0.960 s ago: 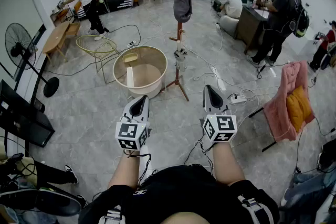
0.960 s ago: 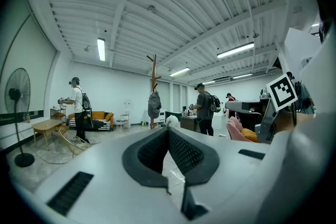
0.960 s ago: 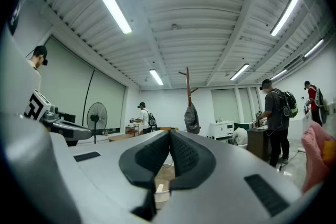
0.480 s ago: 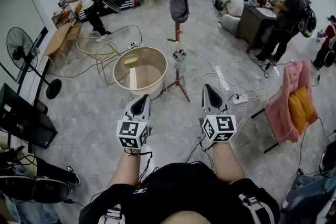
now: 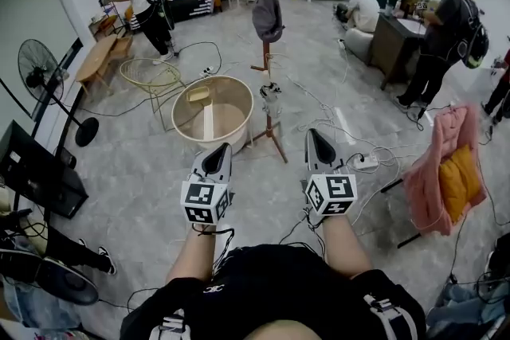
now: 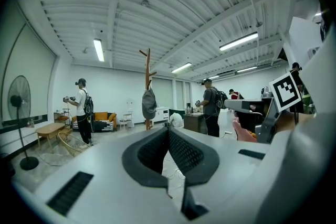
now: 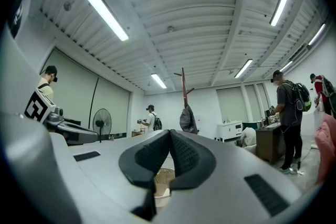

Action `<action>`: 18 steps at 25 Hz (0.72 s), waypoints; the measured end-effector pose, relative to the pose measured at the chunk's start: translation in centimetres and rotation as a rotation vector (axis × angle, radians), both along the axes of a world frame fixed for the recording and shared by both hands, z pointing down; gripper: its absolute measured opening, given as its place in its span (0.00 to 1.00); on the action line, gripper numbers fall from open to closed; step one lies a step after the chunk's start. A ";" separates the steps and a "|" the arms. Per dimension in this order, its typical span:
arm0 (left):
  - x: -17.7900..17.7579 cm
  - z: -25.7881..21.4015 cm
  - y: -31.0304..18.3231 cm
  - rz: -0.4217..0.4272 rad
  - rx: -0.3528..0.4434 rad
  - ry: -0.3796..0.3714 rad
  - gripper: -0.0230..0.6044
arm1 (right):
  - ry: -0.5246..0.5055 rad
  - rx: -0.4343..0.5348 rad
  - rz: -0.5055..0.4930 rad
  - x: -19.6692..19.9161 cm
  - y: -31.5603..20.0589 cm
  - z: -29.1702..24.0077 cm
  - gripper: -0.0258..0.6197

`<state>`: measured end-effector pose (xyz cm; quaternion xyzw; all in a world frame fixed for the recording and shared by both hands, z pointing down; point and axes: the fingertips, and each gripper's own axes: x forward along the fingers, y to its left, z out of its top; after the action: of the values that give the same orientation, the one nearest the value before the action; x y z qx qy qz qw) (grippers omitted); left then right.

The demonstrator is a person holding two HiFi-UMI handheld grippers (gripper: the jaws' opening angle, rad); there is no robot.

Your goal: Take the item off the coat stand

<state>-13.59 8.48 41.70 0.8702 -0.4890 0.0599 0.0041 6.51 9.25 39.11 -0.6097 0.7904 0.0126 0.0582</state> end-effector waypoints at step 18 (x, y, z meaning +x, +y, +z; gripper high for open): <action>9.9 2.6 -7.1 0.034 -0.016 -0.022 0.06 | 0.008 -0.026 -0.021 7.2 -7.0 3.0 0.07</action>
<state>-3.74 1.37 44.35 0.8777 -0.4735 0.0734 0.0048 13.69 2.23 42.11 -0.6022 0.7969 0.0041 0.0473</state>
